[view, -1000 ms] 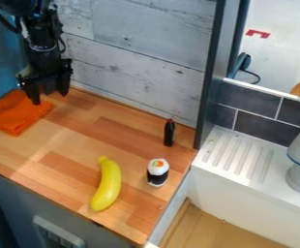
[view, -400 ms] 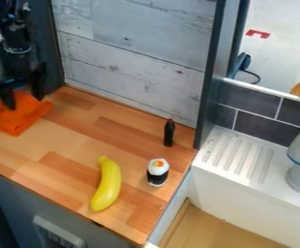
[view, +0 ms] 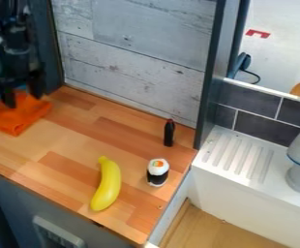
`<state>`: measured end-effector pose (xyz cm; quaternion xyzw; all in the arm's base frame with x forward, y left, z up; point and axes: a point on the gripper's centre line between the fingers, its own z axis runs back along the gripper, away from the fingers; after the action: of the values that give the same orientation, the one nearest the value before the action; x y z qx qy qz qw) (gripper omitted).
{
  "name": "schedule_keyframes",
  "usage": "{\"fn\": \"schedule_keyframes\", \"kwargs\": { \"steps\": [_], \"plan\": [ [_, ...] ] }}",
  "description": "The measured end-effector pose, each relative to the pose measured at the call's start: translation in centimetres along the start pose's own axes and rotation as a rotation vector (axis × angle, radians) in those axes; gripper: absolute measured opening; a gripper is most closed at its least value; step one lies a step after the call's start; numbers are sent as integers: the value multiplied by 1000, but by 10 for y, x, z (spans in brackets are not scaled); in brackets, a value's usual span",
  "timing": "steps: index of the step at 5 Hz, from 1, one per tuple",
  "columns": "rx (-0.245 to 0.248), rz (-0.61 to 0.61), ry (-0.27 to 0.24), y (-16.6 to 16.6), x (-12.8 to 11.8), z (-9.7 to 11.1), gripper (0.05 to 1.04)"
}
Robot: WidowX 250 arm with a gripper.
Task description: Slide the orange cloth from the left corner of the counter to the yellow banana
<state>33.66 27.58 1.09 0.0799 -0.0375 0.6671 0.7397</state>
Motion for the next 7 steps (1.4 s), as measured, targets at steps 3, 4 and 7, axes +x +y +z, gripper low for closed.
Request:
{"fn": "schedule_keyframes", "kwargs": {
  "steps": [3,4,7],
  "plan": [
    [56,3,13,-3,3,-21,1003],
    [65,-13,26,5,-6,-24,1003],
    [57,-147,34,-4,-55,-18,1003]
  ]
}}
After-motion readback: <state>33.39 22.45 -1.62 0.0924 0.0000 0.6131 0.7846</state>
